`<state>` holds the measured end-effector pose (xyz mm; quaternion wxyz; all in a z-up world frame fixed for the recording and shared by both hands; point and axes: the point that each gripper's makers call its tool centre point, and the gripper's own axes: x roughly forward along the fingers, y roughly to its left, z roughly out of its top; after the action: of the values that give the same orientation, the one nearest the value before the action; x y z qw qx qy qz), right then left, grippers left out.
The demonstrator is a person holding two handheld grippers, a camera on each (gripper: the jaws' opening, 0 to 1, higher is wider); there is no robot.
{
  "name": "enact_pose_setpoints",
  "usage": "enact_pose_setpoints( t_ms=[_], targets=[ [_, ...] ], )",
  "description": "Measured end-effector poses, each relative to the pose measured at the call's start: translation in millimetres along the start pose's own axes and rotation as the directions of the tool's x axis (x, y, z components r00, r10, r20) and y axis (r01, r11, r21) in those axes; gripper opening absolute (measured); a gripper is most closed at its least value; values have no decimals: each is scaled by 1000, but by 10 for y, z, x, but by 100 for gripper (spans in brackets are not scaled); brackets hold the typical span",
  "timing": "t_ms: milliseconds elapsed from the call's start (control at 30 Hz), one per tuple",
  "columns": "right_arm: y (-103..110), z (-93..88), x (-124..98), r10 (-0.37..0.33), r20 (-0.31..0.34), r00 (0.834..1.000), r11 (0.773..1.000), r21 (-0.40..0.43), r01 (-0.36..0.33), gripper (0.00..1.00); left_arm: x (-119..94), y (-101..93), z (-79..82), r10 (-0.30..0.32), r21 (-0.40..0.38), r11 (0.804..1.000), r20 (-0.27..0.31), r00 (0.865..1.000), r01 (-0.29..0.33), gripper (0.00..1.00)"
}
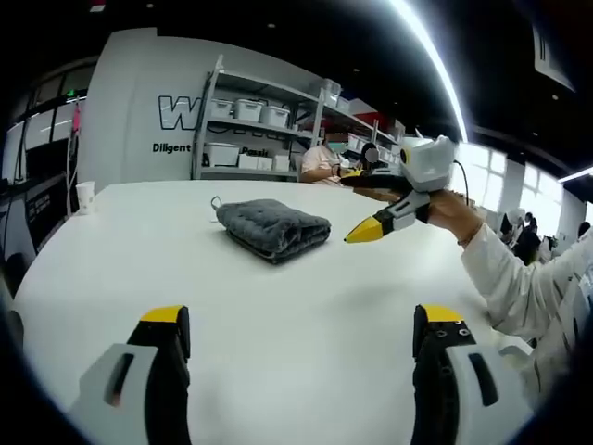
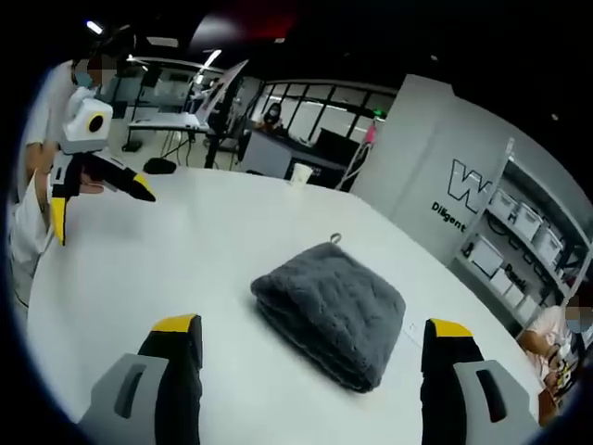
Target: Open the folded towel by lifting each exposed corner and separating the folded layers until the towel lies flat within the target outline without major curled edges
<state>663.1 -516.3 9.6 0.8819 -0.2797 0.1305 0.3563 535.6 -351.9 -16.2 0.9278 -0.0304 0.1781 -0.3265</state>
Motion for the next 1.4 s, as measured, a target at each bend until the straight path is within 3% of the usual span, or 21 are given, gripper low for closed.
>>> enact_pose_setpoints(
  t_ms=[167,367,700,867,933,1000,1133,1233,1400],
  targets=[
    [46,4,152,2,-5,1000,999,-43,-2,94,0,7,-29,-4,4,1000,-11,1000,4,98],
    [107,-35,367,-28,-16,999,981,-195,25,85,-9,23,-29,-4,0,1000,-6,1000,4,98],
    [275,83,695,-46,35,998,953,-299,54,62,17,20,-27,-15,1,1000,-11,1000,15,97],
    [394,20,848,-36,9,999,937,-347,36,55,19,9,-51,-23,2,1000,-21,1000,23,96],
    [402,-16,891,-47,-2,999,928,-370,42,46,15,19,-41,-21,1,1000,-18,1000,21,96],
    [391,-43,923,-56,-5,998,928,-370,50,35,5,26,-40,-22,0,1000,-18,1000,22,96],
    [365,-18,924,-50,22,998,949,-310,55,25,-13,41,-50,-20,-2,1000,-19,1000,20,96],
    [346,16,900,-57,42,998,949,-308,67,5,-18,54,-56,-17,-4,1000,-21,1000,17,96],
    [335,7,903,-39,42,998,976,-213,47,3,-23,66,-45,-17,-8,1000,-18,1000,17,95]
  ],
)
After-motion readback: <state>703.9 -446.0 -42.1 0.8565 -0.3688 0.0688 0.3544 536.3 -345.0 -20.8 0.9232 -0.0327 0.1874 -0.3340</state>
